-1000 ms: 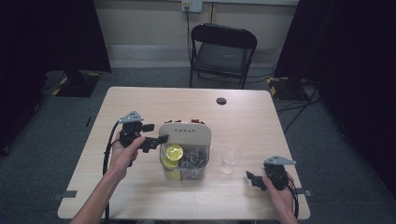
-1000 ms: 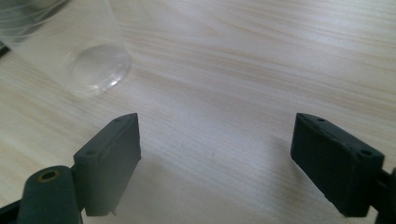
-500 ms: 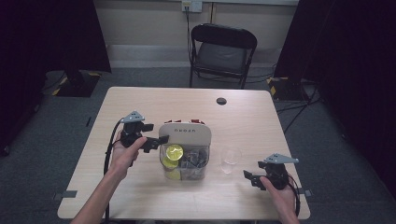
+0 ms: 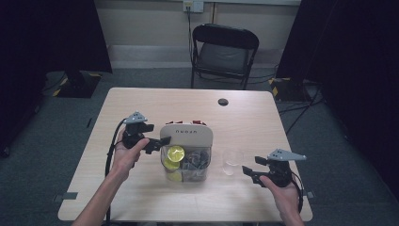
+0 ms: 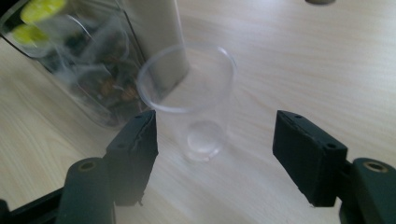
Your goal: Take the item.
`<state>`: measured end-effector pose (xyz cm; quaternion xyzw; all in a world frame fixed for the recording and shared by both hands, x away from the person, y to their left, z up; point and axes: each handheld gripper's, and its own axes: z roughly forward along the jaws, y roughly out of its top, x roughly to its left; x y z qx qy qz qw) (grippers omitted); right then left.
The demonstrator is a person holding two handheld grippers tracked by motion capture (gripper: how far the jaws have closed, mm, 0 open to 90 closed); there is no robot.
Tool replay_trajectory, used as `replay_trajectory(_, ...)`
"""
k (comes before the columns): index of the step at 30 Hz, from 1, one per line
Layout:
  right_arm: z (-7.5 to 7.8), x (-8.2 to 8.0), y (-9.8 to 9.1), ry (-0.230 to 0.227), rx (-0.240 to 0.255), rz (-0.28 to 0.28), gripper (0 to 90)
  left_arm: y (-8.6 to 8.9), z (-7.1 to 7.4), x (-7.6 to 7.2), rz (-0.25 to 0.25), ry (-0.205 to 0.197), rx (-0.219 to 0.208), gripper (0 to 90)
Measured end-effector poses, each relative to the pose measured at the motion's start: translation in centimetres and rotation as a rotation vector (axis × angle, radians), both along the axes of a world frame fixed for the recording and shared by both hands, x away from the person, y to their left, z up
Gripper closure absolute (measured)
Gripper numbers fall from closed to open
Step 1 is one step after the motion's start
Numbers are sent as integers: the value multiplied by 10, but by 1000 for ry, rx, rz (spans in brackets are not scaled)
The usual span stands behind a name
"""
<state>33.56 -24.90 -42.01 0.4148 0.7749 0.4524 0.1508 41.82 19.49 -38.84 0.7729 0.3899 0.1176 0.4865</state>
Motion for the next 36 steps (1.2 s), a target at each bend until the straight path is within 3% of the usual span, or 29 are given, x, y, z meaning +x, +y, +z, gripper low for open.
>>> replay_trajectory(10, 32, 6, 21, -82, 38, 50, 370, -2, 0, 0, -4, -9, 10, 51)
replay_trajectory(26, 47, 20, 73, -81, 74, 210, 463, -2, 0, 0, -5, -10, 8, 50)
replay_trajectory(36, 55, 27, 115, -91, 90, 350, 606, -1, 0, 0, -5, -2, 7, 50)
